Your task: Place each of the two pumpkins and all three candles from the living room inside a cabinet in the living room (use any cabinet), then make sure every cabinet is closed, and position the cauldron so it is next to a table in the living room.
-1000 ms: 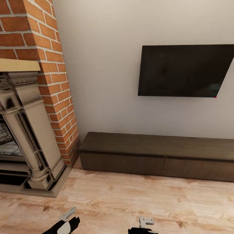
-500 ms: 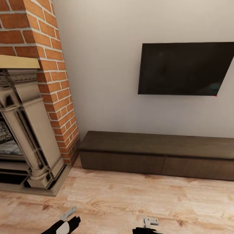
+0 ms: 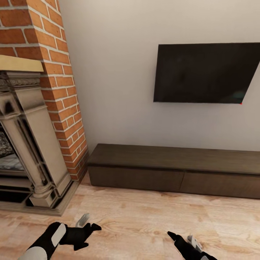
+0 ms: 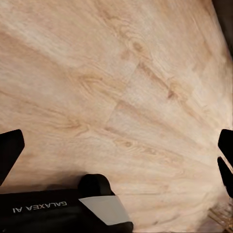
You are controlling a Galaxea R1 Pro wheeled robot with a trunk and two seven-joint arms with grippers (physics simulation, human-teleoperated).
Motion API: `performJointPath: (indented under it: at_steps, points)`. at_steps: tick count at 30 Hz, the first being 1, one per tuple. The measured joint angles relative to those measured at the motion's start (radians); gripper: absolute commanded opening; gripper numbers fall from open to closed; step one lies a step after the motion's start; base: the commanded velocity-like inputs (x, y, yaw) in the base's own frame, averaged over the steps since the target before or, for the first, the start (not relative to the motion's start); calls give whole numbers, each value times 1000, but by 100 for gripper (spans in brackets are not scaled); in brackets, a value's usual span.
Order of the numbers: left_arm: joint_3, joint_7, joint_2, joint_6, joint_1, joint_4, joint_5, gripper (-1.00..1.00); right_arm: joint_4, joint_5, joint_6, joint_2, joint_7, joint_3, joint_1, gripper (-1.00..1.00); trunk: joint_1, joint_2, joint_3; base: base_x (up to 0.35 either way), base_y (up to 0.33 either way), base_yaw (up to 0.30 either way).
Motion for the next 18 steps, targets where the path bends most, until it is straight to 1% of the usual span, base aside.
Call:
performJointPath:
  at_steps: [1,2,3,5,6,7,8,10,11,12,13,14,16,17,18]
  points:
    - [0,-4,0,27,0,-25,-1,100,-1,-15,0,1,2,-8,-1,100,4,-7,-3,0,0,0]
    - [1,-19,1,88,0,-86,3,100,-6,-50,-1,7,5,-24,-6,100,8,-14,-6,0,0,0]
    - [2,-31,1,115,0,-116,1,100,-10,-69,-3,11,6,-31,-10,100,12,-21,-9,0,0,0]
    - [2,-65,3,151,0,-151,1,100,-24,-115,-9,23,7,-38,-19,100,19,-35,-16,0,0,0]
    - [2,-75,4,157,0,-157,0,100,-30,-131,-12,25,7,-39,-20,100,23,-42,-19,0,0,0]
    - [2,-91,9,167,-1,-164,0,100,-44,-170,-16,29,7,-41,-22,100,27,-49,-22,0,0,0]
    - [2,-99,13,170,-1,-167,-1,100,-52,-194,-18,31,8,-41,-23,100,31,-56,-25,0,0,0]
    - [2,-124,27,180,-2,-173,0,100,-91,-308,-27,36,10,-42,-25,100,38,-70,-31,0,0,0]
    - [2,-134,31,182,-2,-175,0,100,-105,-358,-36,41,10,-41,-25,100,42,-77,-35,0,0,0]
    - [2,-143,34,184,-2,-176,0,100,-114,-397,-49,49,9,-41,-26,100,46,-84,-38,0,0,0]
    - [2,-152,36,185,-2,-176,0,100,-121,-423,-66,59,9,-40,-26,100,50,-91,-41,0,0,0]
    - [2,-157,37,185,-2,-177,0,100,-123,-434,-77,64,9,-40,-26,100,54,-98,-44,0,0,0]
    - [2,-170,38,186,-2,-177,-1,100,-128,-459,-139,88,8,-40,-27,100,61,-112,-50,0,0,0]
    - [2,-173,39,186,-2,-177,-1,100,-129,-463,-157,95,8,-40,-27,100,65,-119,-53,0,0,0]
    - [1,-176,39,186,-2,-177,-1,100,-130,-468,-187,108,7,-40,-27,100,69,-126,-57,0,0,0]
